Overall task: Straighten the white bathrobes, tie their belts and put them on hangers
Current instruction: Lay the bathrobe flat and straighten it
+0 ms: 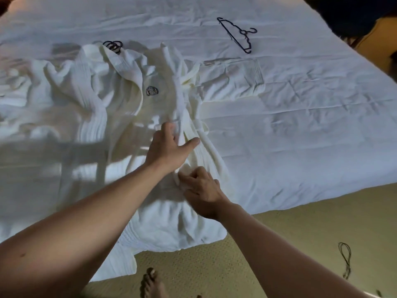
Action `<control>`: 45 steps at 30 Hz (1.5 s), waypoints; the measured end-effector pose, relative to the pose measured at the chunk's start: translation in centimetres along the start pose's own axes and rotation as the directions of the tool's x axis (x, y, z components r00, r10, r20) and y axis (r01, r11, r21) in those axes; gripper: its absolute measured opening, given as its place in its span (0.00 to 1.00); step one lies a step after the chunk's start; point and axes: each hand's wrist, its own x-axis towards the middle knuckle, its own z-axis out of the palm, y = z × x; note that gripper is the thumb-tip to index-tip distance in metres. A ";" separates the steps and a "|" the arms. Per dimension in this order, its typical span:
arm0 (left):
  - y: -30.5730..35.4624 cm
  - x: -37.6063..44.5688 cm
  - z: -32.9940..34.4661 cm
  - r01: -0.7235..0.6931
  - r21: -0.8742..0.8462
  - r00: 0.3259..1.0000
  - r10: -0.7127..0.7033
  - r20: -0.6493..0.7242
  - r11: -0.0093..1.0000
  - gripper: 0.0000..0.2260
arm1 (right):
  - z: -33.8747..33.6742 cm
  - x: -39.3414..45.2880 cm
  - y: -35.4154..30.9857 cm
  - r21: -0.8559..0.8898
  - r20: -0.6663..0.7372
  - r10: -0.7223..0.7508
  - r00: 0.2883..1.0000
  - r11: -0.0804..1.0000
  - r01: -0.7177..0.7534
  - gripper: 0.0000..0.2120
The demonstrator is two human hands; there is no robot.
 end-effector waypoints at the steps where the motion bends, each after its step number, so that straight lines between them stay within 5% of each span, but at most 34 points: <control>1: 0.2 0.7 0.4 0.016 0.104 0.998 -0.022 0.052 0.994 0.32 | -0.3 0.3 0.4 0.074 -0.092 0.014 0.996 0.997 -0.007 0.18; 4: 0.1 2.1 0.6 0.034 0.268 0.991 -0.066 0.113 0.963 0.27 | -1.8 1.7 1.2 0.263 -0.403 0.230 0.886 0.956 -0.129 0.15; 6: -0.1 2.7 0.3 0.083 0.203 0.993 -0.098 0.066 0.976 0.21 | -2.8 2.7 1.0 0.296 -0.325 0.386 0.863 0.909 -0.295 0.19; 8: -0.1 3.2 0.0 0.122 0.112 0.990 -0.129 0.059 0.986 0.16 | -3.2 3.5 0.6 0.146 -0.173 0.433 0.885 0.900 -0.412 0.26; 10: -0.3 3.5 -0.4 0.148 0.029 0.986 -0.150 0.073 0.989 0.14 | -3.2 4.1 0.8 0.099 -0.175 0.453 0.874 0.891 -0.443 0.18; 13: -0.2 3.6 -0.7 0.161 -0.051 0.983 -0.156 0.095 0.986 0.13 | -4.0 4.2 0.8 0.367 -0.329 0.504 0.798 0.847 -0.384 0.05; 17: 0.5 3.8 -0.3 0.045 -0.025 0.988 -0.041 0.150 0.999 0.12 | -7.5 3.7 0.3 0.776 -0.459 0.584 0.670 0.630 -0.018 0.09; 19: 1.0 4.6 0.3 -0.087 0.035 0.971 0.077 0.226 0.996 0.13 | -10.2 3.9 0.4 0.800 -0.503 0.585 0.636 0.594 0.086 0.05; 22: 2.2 6.4 1.1 -0.241 0.157 0.941 0.191 0.278 0.958 0.18 | -14.1 5.0 1.5 0.578 -0.621 0.434 0.652 0.816 0.007 0.08; 24: 3.0 7.2 1.3 -0.297 0.243 0.940 0.238 0.246 0.923 0.23 | -15.8 5.8 3.3 0.186 -0.453 0.298 0.840 0.953 -0.239 0.17; 26: 3.1 7.9 1.8 -0.355 0.338 0.932 0.302 0.200 0.872 0.21 | -17.1 6.2 5.5 -0.314 -0.075 0.377 0.923 0.870 -0.381 0.15; 28: 3.5 9.1 2.7 -0.388 0.421 0.921 0.351 0.167 0.820 0.18 | -18.9 6.6 8.3 -0.552 0.061 0.486 0.872 0.744 -0.376 0.13; 31: 5.1 10.7 4.2 -0.340 0.484 0.940 0.287 0.182 0.806 0.17 | -23.8 7.5 11.9 -0.540 -0.153 0.492 0.857 0.685 -0.489 0.12; 34: 6.7 12.3 5.6 -0.268 0.522 0.963 0.203 0.180 0.810 0.18 | -29.4 8.4 14.7 -0.321 -0.482 0.443 0.756 0.713 -0.623 0.13; 36: 7.5 13.5 6.5 -0.222 0.540 0.970 0.129 0.204 0.812 0.18 | -31.8 9.1 16.5 -0.366 -0.555 0.425 0.715 0.647 -0.669 0.16; 40: 9.5 16.1 8.5 -0.166 0.562 0.956 -0.007 0.292 0.811 0.14 | -32.3 10.9 19.0 -0.571 -0.398 0.625 0.671 0.403 -0.715 0.27; 42: 9.8 17.1 9.0 -0.151 0.527 0.944 -0.037 0.329 0.836 0.12 | -31.3 12.2 19.1 -0.625 -0.186 0.733 0.655 0.426 -0.654 0.34; 45: 9.6 17.9 8.5 -0.068 0.217 0.930 -0.016 0.366 0.974 0.09 | -29.3 15.6 17.9 -0.662 0.069 0.683 0.727 0.577 -0.479 0.35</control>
